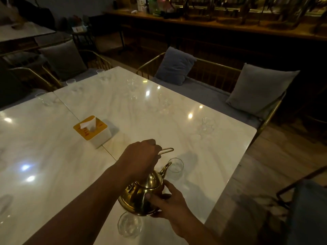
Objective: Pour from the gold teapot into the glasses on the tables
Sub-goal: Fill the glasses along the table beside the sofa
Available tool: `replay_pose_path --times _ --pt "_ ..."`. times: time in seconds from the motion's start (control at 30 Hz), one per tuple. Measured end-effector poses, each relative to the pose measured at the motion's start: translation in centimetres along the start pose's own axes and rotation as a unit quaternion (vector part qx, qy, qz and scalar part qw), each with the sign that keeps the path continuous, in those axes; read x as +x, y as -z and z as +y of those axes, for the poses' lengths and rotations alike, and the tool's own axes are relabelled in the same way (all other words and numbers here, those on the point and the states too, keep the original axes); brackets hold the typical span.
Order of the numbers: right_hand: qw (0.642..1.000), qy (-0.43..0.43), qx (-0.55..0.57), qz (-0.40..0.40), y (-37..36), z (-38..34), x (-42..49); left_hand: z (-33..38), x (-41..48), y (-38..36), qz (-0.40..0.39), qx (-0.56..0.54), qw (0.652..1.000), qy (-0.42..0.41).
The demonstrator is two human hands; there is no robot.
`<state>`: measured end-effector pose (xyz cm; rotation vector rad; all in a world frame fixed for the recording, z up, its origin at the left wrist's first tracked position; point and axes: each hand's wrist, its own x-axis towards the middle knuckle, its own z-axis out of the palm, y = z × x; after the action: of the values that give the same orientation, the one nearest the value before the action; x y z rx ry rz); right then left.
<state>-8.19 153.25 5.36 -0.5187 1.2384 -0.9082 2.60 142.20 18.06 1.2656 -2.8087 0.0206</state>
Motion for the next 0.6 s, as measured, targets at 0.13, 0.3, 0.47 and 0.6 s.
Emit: replay_pose_path --times 0.13,0.3,0.47,0.6 --pt "1.0 -0.009 0.006 -0.006 -0.05 -0.01 -0.11 -0.06 -0.11 0.01 0.004 0.002 1.0 0.002" --pt "1.0 -0.015 0.003 -0.011 -0.01 -0.15 -0.26 -0.24 -0.2 0.02 0.013 0.0 1.0 0.009" --pt "1.0 -0.014 0.004 -0.016 0.1 -0.27 -0.62 -0.08 -0.37 0.13 0.021 -0.002 1.0 0.011" --pt "1.0 -0.019 0.005 -0.017 0.03 -0.33 -0.8 -0.01 -0.58 0.2 0.03 0.005 0.999 0.009"
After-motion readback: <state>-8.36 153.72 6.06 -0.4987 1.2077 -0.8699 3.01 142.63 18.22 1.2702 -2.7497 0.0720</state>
